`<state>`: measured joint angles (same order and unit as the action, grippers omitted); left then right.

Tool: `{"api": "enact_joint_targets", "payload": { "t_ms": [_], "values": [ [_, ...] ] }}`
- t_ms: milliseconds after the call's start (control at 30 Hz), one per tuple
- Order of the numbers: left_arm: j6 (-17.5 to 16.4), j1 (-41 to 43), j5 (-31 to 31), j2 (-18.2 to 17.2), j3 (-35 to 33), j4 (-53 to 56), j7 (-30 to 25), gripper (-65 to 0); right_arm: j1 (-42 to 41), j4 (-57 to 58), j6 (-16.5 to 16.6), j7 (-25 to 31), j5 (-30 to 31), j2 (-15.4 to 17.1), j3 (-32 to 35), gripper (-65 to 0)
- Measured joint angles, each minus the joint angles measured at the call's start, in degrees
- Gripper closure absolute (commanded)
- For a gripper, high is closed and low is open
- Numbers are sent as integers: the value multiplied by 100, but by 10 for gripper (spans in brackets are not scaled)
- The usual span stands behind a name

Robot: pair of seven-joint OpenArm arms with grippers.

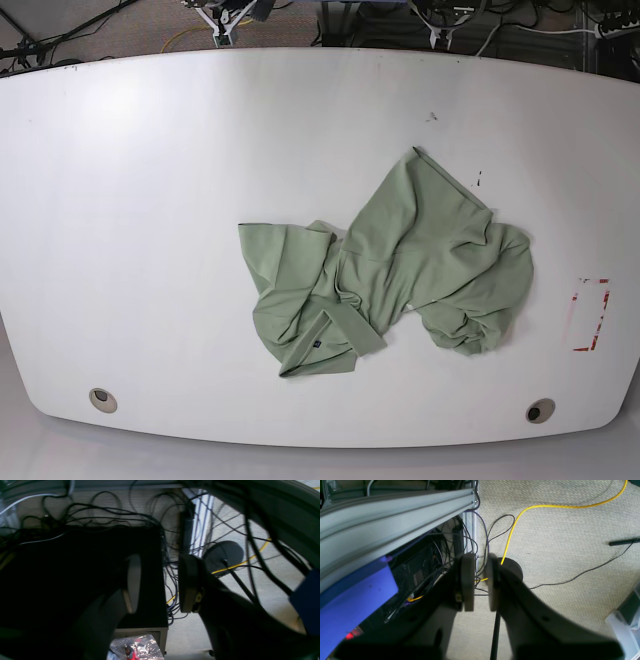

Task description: Fold the T-shirt properly

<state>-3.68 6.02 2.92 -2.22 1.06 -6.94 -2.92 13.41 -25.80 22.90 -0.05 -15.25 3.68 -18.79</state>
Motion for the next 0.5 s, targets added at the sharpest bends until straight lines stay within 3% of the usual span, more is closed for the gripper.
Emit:
{"api": "enact_joint_targets", "payload": {
  "t_ms": [33, 167, 500],
  "values": [
    [109, 155, -44, -63, 11, -66, -101, -222, 101, -72, 68, -11, 20, 13, 42, -86],
    [22, 109, -2, -33, -7, -44, -103, -222, -57, 229, -87, -11, -15, -35, 2, -86],
    [4, 94, -2, -20, -7, -44, -107, -222, -216, 601, -42, 46, 2, -66, 0, -86]
  ]
}}
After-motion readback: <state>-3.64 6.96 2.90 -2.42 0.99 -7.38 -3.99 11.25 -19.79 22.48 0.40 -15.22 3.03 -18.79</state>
